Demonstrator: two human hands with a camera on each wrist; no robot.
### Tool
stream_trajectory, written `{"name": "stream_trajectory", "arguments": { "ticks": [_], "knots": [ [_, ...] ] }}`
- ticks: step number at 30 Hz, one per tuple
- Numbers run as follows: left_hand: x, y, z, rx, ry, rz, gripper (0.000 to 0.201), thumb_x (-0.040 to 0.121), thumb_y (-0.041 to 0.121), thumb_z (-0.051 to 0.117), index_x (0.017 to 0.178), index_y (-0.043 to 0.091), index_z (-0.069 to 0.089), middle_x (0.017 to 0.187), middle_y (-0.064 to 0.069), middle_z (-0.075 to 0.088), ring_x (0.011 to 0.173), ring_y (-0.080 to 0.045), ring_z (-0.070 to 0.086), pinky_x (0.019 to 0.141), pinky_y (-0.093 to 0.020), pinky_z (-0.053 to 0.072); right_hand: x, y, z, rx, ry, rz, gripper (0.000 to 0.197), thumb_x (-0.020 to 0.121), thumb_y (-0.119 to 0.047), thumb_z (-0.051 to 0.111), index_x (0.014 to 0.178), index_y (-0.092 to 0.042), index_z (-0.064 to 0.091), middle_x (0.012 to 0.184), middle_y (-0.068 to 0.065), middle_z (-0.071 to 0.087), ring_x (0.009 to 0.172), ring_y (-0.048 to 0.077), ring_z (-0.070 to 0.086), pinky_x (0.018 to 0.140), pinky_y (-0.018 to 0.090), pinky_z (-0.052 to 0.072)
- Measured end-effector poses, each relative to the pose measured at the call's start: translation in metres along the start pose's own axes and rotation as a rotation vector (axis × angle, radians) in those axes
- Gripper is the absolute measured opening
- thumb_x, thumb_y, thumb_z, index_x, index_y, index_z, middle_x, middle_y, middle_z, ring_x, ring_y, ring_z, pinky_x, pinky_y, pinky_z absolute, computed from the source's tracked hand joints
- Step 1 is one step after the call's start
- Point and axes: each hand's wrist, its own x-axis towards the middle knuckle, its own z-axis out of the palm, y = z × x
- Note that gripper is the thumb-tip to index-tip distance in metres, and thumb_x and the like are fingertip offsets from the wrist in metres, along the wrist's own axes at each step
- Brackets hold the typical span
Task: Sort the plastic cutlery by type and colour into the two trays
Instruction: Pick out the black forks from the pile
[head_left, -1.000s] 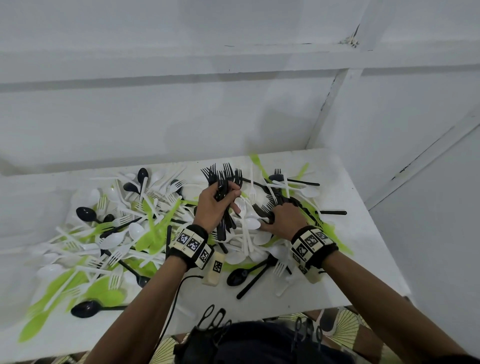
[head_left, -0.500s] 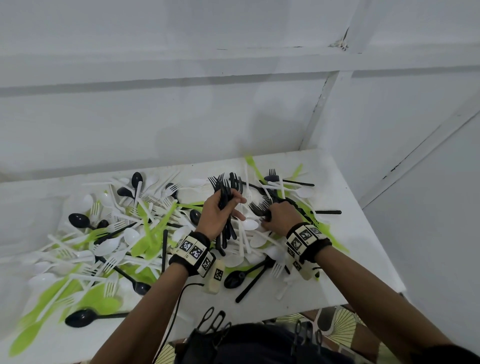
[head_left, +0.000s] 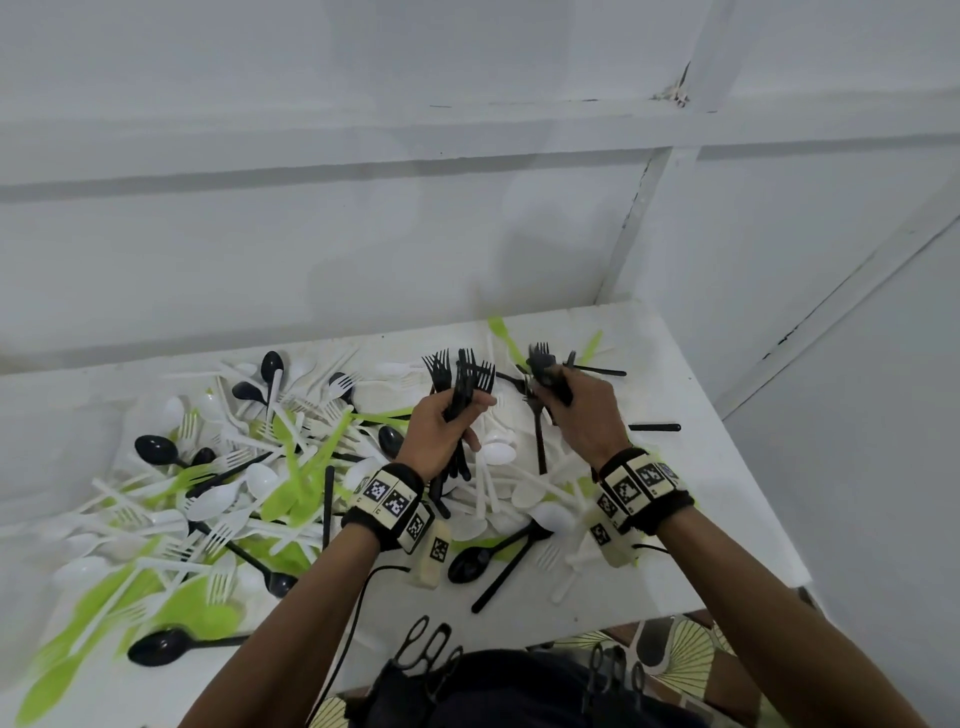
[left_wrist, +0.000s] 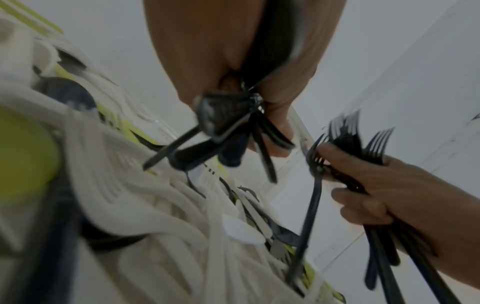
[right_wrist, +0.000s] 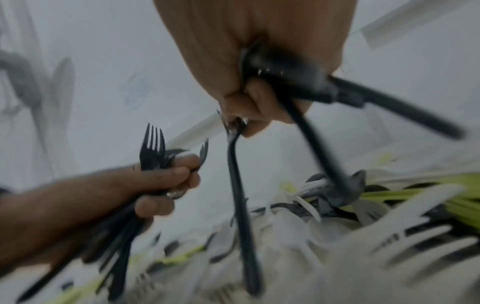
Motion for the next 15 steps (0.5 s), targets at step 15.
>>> {"name": "stream_trajectory", "arguments": {
  "ticks": [15],
  "knots": [
    [0.015,0.013,0.056,0.181,-0.125,0.019,0.024,0.101,0.032,0.062,0.09,0.016,0.075,0.088,-0.001,0.077,0.075,-0.008,0.071,0.073,-0.032,0.053,-0.007,-0.006,-0.016,0.559,0.321,0.261,0.016,0.091,-0.036,0.075,0.097,-0.021,0.072,0.091,-0.007,0.077,0.093,0.011,0.073,0.085,0.04,0.059]
  ]
}}
